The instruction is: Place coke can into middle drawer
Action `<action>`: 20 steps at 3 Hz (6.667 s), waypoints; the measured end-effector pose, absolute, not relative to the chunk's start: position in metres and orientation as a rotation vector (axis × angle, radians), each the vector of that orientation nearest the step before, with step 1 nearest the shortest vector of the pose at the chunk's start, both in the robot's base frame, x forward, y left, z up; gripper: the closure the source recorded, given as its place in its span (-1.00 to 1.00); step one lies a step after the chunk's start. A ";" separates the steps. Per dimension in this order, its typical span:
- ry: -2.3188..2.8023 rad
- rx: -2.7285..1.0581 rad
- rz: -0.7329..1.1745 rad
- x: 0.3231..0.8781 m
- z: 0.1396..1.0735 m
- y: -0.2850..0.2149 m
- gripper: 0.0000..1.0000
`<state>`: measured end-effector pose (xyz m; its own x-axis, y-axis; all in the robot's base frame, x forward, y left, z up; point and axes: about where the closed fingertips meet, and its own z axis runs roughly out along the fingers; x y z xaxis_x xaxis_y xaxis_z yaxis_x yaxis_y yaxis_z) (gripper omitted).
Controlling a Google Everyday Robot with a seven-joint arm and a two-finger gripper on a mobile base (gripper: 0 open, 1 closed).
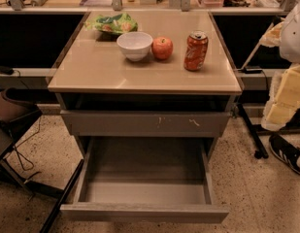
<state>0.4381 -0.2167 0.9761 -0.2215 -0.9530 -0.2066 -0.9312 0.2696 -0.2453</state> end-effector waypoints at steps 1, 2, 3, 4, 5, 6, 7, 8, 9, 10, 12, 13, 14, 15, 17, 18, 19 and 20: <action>2.211 -1.722 -0.078 0.453 0.979 -0.210 -1.00; 2.211 -1.722 -0.077 0.453 0.979 -0.210 -1.00; 2.133 -1.711 0.017 0.480 0.985 -0.207 -1.00; 2.042 -1.643 0.245 0.539 0.975 -0.202 -1.00; 1.989 -1.503 0.423 0.596 0.966 -0.202 -1.00; 1.901 -1.343 0.503 0.642 0.978 -0.208 -1.00; 1.846 -1.332 0.478 0.649 1.000 -0.208 -1.00; 1.850 -1.292 0.502 0.666 0.985 -0.208 -1.00; 1.848 -1.228 0.532 0.709 0.960 -0.197 -1.00; 1.831 -1.159 0.518 0.764 0.929 -0.187 -1.00; 1.849 -1.165 0.562 0.761 0.916 -0.182 -1.00; 1.880 -1.182 0.650 0.755 0.890 -0.167 -1.00; 1.888 -1.166 0.716 0.751 0.877 -0.158 -1.00; 1.889 -1.167 0.718 0.751 0.876 -0.157 -1.00; 1.889 -1.167 0.719 0.751 0.876 -0.157 -0.16; 1.889 -1.167 0.719 0.751 0.876 -0.157 0.31; 1.912 -1.161 0.744 0.732 0.878 -0.170 0.77; 1.922 -1.123 0.803 0.676 0.901 -0.200 1.00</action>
Offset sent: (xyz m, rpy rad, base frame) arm 0.0311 0.0139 0.0008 0.0480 0.0097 0.0228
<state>0.6760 -0.2004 0.9007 -0.3284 -0.4237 -0.8442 -0.8982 0.4166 0.1403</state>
